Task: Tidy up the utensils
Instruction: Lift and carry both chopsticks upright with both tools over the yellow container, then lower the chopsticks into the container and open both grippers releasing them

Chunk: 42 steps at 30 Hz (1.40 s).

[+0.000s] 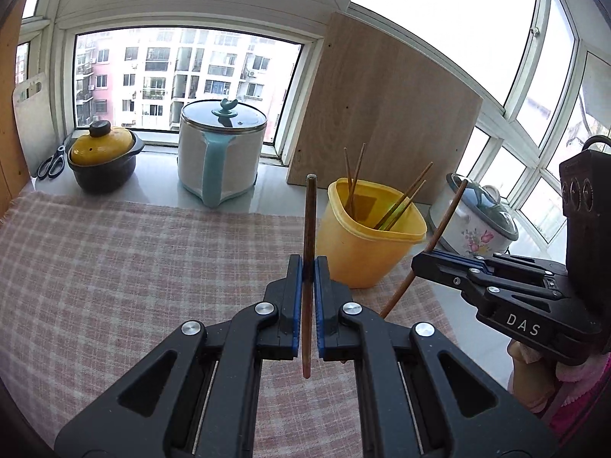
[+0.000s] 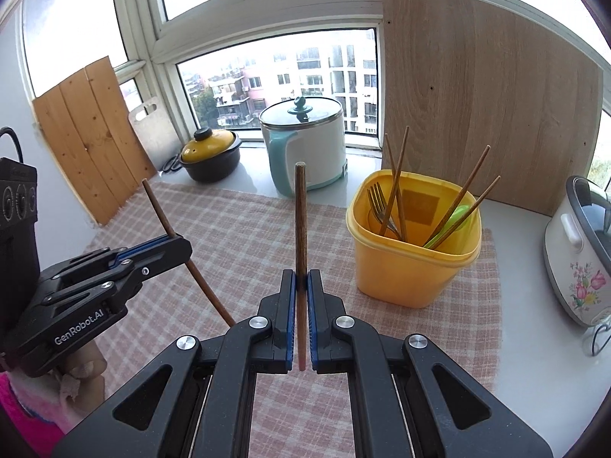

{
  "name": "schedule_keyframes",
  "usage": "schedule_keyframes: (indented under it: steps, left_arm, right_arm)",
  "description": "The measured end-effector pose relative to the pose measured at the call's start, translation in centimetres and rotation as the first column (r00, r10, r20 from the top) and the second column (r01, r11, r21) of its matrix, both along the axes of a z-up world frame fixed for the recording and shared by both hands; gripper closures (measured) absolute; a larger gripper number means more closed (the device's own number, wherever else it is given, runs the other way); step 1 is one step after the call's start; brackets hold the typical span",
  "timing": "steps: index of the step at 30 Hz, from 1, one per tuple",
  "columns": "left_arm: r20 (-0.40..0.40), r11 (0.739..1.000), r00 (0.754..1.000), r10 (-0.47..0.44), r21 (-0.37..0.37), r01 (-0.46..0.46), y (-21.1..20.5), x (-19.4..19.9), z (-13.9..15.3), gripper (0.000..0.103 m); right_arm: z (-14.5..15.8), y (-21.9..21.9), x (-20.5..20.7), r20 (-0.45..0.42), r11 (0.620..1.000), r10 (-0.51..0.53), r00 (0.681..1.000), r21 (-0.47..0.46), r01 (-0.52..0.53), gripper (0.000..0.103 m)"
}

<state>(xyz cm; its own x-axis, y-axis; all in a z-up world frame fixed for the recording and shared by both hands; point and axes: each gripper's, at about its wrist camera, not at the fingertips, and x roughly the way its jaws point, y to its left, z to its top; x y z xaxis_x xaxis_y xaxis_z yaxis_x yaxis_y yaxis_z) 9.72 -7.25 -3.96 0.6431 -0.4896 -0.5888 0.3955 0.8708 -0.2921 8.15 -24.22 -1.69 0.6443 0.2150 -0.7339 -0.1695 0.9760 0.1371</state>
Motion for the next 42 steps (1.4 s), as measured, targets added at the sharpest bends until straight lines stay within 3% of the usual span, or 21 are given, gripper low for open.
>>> schedule_keyframes:
  steps: [20, 42]
  left_arm:
    - [0.081, 0.996, 0.995, -0.065, -0.048, 0.069, -4.2, 2.9, 4.3, 0.099]
    - [0.169, 0.993, 0.983, -0.079, -0.073, 0.092, -8.9, 7.5, 8.4, 0.099]
  right_arm:
    - [4.5, -6.6, 0.4, 0.102, 0.993, -0.115, 0.988, 0.049, 0.110, 0.099]
    - [8.7, -9.5, 4.1, 0.221, 0.990, -0.141, 0.965, 0.030, 0.138, 0.099]
